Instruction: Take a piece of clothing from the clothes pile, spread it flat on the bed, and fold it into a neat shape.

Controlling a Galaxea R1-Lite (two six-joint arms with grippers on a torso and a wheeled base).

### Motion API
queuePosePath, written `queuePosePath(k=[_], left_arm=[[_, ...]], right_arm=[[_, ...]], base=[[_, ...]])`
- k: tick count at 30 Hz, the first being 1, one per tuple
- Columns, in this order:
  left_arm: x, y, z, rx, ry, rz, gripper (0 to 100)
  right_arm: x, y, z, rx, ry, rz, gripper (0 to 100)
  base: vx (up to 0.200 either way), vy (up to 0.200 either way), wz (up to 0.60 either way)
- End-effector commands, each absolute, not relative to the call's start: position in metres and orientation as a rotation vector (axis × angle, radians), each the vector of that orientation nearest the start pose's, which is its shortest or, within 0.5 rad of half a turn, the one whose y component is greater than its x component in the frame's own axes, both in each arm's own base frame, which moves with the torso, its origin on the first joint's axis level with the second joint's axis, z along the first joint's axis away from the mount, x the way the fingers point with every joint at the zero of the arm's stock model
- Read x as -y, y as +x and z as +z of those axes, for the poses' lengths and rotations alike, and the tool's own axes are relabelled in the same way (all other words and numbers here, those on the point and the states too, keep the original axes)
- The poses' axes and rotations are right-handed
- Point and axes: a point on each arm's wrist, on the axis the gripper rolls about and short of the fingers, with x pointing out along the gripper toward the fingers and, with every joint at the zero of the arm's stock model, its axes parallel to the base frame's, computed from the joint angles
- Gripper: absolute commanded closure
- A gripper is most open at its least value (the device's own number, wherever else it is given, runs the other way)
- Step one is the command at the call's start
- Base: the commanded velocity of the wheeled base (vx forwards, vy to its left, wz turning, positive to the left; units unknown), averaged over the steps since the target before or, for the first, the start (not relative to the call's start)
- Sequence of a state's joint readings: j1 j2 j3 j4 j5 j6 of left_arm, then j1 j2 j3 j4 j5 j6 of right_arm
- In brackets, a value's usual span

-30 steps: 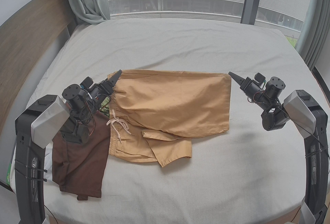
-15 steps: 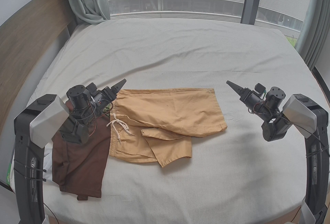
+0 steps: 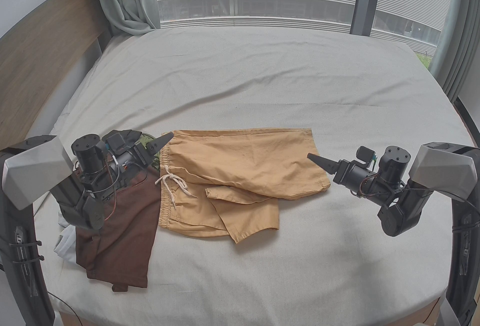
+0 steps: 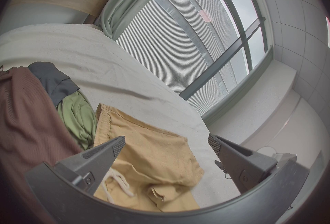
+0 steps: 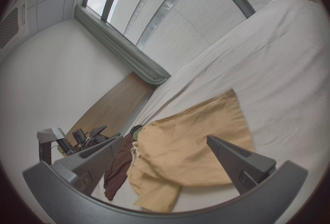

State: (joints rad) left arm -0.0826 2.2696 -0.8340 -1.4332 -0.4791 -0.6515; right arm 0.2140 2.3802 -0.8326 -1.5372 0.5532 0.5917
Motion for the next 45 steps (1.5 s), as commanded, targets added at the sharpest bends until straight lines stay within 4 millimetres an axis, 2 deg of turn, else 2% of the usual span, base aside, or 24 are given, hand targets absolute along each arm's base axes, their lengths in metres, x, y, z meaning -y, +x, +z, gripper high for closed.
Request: queuePosePath(k=[1,6,12,20,23,29,35,45], left_arm=[[0.038,0.340,0.072,-0.211,-0.594,-0.600,0],[0.037,0.338,0.061,-0.220,-0.495,-0.619,0],[0.036,0.339,0.057,-0.193,-0.384,-0.620,0],[0.036,0.340,0.055,-0.188,-0.361,-0.618,0],[0.035,0.340,0.053,-0.193,-0.363,-0.612,0],[0.033,0.341,0.050,-0.202,-0.365,-0.605,0],[0.033,0.343,0.044,-0.215,-0.367,-0.601,0],[0.029,0.345,0.043,-0.212,-0.368,-0.590,0]], right_arm=[[-0.153,0.337,0.053,-0.265,0.486,0.902,0],[-0.173,0.325,0.048,-0.292,0.464,0.960,0],[-0.191,0.322,0.043,-0.338,0.456,0.994,0],[-0.223,0.338,0.047,-0.381,0.426,0.950,0],[-0.247,0.350,0.047,-0.430,0.416,0.898,0],[-0.279,0.364,0.045,-0.487,0.475,0.836,0],[-0.296,0.360,0.038,-0.569,0.535,0.835,0],[-0.308,0.357,0.017,-0.643,0.615,0.784,0]], base=[[0.000,0.000,0.00],[0.000,0.000,0.00],[0.000,0.000,0.00],[0.000,0.000,0.00],[0.000,0.000,0.00],[0.000,0.000,0.00],[0.000,0.000,0.00],[0.000,0.000,0.00]])
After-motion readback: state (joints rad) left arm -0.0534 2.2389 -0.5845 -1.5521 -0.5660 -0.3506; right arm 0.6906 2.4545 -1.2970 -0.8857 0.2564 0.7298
